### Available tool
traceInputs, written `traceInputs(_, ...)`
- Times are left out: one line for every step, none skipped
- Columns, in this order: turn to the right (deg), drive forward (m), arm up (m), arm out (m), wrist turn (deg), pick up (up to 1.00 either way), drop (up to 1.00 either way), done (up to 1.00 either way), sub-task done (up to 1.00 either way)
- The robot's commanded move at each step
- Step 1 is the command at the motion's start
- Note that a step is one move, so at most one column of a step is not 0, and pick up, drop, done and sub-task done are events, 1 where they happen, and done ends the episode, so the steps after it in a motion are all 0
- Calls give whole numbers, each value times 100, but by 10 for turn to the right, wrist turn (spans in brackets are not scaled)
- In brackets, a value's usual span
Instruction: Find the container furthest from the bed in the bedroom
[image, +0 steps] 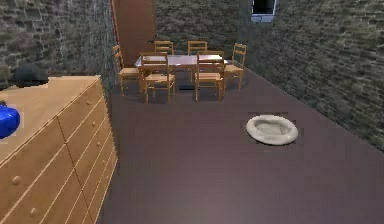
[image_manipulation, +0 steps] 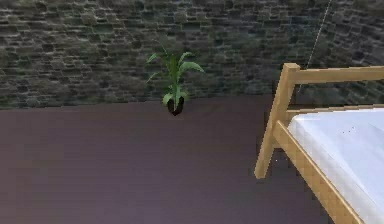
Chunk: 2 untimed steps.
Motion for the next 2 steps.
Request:
traceInputs(0, 100, 0, 0, 0, 0, 0, 0, 0)
traceInputs(-30, 0, 0, 0, 0, 0, 0, 0, 0)
